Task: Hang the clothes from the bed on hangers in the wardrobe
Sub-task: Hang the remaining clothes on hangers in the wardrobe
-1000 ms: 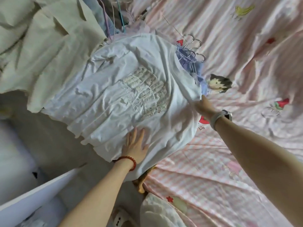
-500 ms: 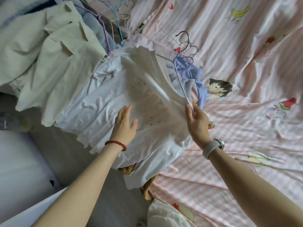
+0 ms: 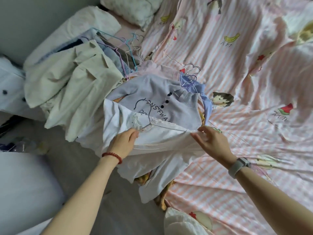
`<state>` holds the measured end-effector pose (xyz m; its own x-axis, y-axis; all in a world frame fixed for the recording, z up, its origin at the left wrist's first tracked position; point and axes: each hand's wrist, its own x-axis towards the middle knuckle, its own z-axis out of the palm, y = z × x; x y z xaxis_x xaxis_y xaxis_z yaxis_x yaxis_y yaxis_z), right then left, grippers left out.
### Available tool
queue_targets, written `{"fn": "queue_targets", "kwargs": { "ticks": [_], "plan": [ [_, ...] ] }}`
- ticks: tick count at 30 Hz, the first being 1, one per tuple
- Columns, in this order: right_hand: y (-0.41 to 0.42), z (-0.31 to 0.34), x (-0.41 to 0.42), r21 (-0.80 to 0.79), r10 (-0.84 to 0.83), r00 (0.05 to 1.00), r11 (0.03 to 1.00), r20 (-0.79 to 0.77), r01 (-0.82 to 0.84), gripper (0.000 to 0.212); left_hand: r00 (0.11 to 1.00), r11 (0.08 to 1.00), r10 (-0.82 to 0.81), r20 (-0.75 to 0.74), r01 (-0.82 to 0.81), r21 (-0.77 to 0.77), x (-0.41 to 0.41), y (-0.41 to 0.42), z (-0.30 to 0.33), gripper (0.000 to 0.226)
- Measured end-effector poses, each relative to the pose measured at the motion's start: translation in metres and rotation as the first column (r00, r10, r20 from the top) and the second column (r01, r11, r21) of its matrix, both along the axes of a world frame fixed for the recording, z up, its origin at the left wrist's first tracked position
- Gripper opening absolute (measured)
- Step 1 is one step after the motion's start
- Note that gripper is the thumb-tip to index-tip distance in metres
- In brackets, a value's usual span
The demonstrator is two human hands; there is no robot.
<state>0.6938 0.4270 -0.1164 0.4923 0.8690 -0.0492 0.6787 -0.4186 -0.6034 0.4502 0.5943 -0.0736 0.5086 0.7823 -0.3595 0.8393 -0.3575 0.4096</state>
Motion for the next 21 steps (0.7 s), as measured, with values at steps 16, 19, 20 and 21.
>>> {"fn": "queue_targets", "kwargs": {
  "ticks": [16,19,20,21],
  "plan": [
    [0.035,0.054,-0.316,0.089,0.874,0.444,0.435,0.196,-0.896,0.038,0.278,0.17,0.789,0.548,-0.955,0.241,-0.319,-0.262,0.034,0.051],
    [0.004,0.069,-0.396,0.149,0.955,0.232,0.207,0.182,-0.967,0.033,0.073,-0.052,0.818,0.571,-0.978,0.2,-0.369,-0.339,0.036,0.047],
    [-0.011,0.074,-0.42,0.164,0.964,0.174,0.141,0.204,-0.976,0.03,0.031,-0.106,0.816,0.578,-0.974,0.201,-0.382,-0.367,0.037,0.045],
    [-0.027,0.077,-0.443,0.169,0.964,0.12,0.081,0.238,-0.982,0.028,0.0,-0.154,0.809,0.587,-0.965,0.212,-0.392,-0.395,0.039,0.043]
  ]
}}
